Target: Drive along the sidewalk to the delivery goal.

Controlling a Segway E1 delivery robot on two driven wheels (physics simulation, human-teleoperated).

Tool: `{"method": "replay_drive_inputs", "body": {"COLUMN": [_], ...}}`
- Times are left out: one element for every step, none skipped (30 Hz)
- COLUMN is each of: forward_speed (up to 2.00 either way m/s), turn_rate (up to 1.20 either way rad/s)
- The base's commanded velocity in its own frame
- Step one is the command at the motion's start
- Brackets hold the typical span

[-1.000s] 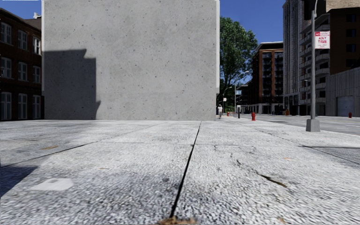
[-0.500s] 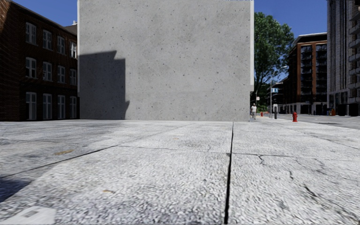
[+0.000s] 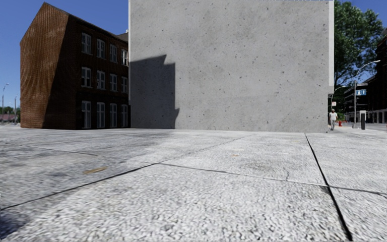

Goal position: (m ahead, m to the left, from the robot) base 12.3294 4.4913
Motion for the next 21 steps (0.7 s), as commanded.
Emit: {"method": "replay_drive_inputs", "body": {"forward_speed": [1.76,1.76,1.76,1.76,1.76,1.76,1.76,1.76,1.76,1.76,1.76,1.76,1.76,1.76,1.77,1.77,1.78,1.79,1.8,1.8,1.8], "turn_rate": [0.53,0.53,0.51,0.49,0.48,0.48,0.48,0.46,0.46,0.41,0.27,0.12,0.12,0.02,0.0,0.0,0.0,0.0,0.0,0.0,0.0]}}
